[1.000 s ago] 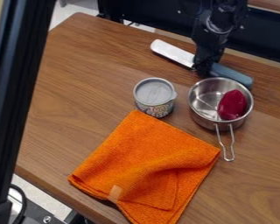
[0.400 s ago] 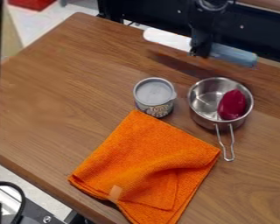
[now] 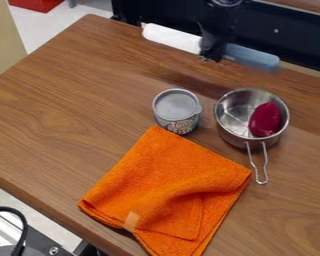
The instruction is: Put the blue kitchen knife to the left of the table.
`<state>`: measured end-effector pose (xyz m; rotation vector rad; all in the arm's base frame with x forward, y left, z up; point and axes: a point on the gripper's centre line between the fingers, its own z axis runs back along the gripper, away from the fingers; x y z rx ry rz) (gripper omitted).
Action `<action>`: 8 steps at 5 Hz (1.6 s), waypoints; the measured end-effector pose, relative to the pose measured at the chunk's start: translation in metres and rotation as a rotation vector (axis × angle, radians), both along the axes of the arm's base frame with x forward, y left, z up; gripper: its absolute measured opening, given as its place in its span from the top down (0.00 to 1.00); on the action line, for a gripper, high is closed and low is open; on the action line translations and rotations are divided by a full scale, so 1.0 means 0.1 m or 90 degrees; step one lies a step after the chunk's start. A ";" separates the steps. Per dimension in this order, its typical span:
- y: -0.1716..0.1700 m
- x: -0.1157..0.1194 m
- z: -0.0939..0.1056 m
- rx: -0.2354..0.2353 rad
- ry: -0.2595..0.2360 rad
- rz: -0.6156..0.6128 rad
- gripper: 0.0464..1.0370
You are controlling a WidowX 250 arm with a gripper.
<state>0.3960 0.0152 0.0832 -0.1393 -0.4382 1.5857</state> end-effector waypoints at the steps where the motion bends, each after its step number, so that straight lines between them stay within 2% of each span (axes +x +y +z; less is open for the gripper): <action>1: 0.28 -0.31 0.16 -0.009 -0.014 0.011 0.68; 2: 0.61 -0.61 0.24 -0.020 -0.002 0.068 0.68; 3: 0.83 -0.79 0.14 -0.018 0.039 0.036 0.68; 5: 1.04 -1.33 -0.07 0.091 0.053 -0.283 0.68; 6: 1.19 -1.53 -0.21 0.173 0.090 -0.449 0.68; 7: 1.28 -1.55 -0.29 0.226 0.129 -0.623 0.68; 8: 1.38 -1.54 -0.48 0.258 0.183 -0.796 0.68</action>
